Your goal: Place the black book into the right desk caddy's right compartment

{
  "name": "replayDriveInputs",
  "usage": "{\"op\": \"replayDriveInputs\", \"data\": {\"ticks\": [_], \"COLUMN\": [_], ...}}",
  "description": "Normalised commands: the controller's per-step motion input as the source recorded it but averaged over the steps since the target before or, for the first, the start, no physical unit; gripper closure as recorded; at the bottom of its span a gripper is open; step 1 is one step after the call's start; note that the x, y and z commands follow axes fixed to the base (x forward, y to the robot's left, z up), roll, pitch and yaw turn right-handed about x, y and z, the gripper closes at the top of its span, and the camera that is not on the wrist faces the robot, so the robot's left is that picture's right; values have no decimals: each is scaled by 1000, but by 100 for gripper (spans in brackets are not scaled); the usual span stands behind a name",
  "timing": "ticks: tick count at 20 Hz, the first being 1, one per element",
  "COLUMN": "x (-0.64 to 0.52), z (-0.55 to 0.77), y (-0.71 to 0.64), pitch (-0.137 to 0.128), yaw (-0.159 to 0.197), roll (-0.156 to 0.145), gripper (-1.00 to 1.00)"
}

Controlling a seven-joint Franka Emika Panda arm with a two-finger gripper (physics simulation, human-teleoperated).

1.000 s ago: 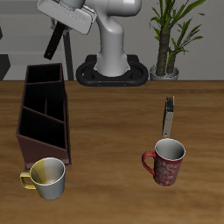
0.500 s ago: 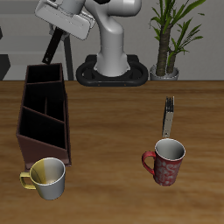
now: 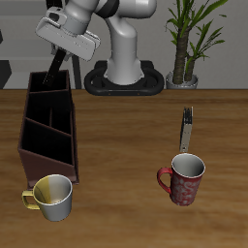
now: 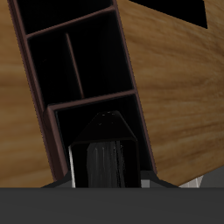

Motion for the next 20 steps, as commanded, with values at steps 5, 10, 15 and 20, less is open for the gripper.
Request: {"op": "replayDriveInputs", "data": {"ticks": [5, 10, 15, 20], "x": [103, 190, 165, 5], "z": [-285, -360, -186, -10], "y": [-27, -130, -161, -52], "pitch": [37, 64, 60, 9], "yaw": [9, -5, -16, -16], "roll": [-3, -12, -2, -22], "gripper": [100, 100, -100, -100]}}
